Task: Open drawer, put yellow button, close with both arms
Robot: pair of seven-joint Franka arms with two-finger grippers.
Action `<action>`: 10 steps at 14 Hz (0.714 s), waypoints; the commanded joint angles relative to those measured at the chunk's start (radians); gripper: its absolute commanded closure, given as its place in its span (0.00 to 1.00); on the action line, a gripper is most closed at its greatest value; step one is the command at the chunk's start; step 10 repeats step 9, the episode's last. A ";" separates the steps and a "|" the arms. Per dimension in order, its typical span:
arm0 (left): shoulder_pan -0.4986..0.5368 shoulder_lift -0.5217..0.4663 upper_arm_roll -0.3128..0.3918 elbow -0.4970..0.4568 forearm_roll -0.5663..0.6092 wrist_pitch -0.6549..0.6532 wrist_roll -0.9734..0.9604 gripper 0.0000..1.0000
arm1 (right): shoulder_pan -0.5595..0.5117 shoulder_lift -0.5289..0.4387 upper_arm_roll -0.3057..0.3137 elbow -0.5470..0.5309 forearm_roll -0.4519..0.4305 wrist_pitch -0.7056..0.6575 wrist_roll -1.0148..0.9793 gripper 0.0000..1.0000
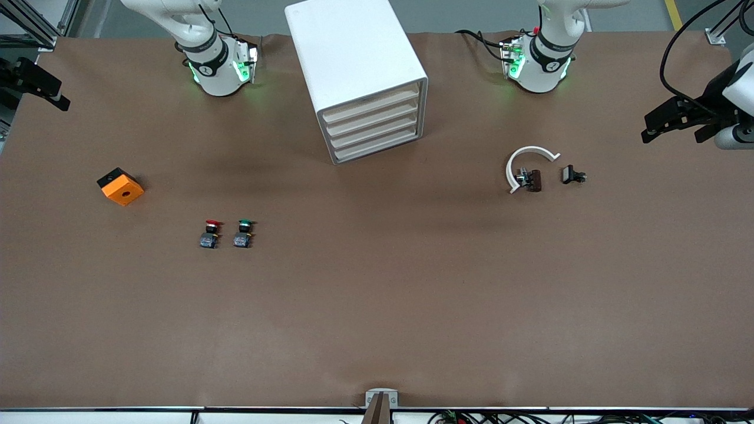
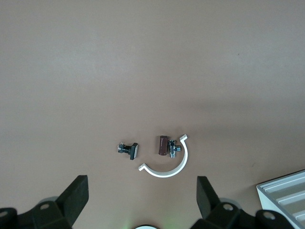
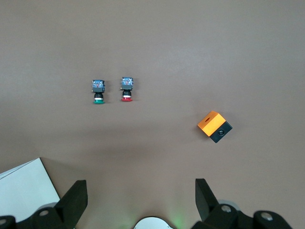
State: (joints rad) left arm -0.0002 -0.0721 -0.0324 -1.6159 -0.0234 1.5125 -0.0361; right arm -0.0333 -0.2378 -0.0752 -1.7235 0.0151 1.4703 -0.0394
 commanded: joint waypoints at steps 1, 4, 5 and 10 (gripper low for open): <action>0.002 0.008 -0.004 0.028 0.005 -0.025 0.007 0.00 | -0.011 -0.020 0.008 -0.016 -0.012 0.001 -0.004 0.00; 0.002 0.008 -0.015 0.031 0.008 -0.025 0.005 0.00 | -0.011 -0.018 0.008 -0.016 -0.012 0.002 -0.004 0.00; 0.002 0.008 -0.017 0.036 0.008 -0.025 0.005 0.00 | -0.011 -0.018 0.008 -0.015 -0.012 0.002 -0.005 0.00; 0.003 0.008 -0.018 0.037 0.007 -0.026 0.001 0.00 | -0.010 -0.018 0.011 -0.015 -0.027 0.004 -0.008 0.00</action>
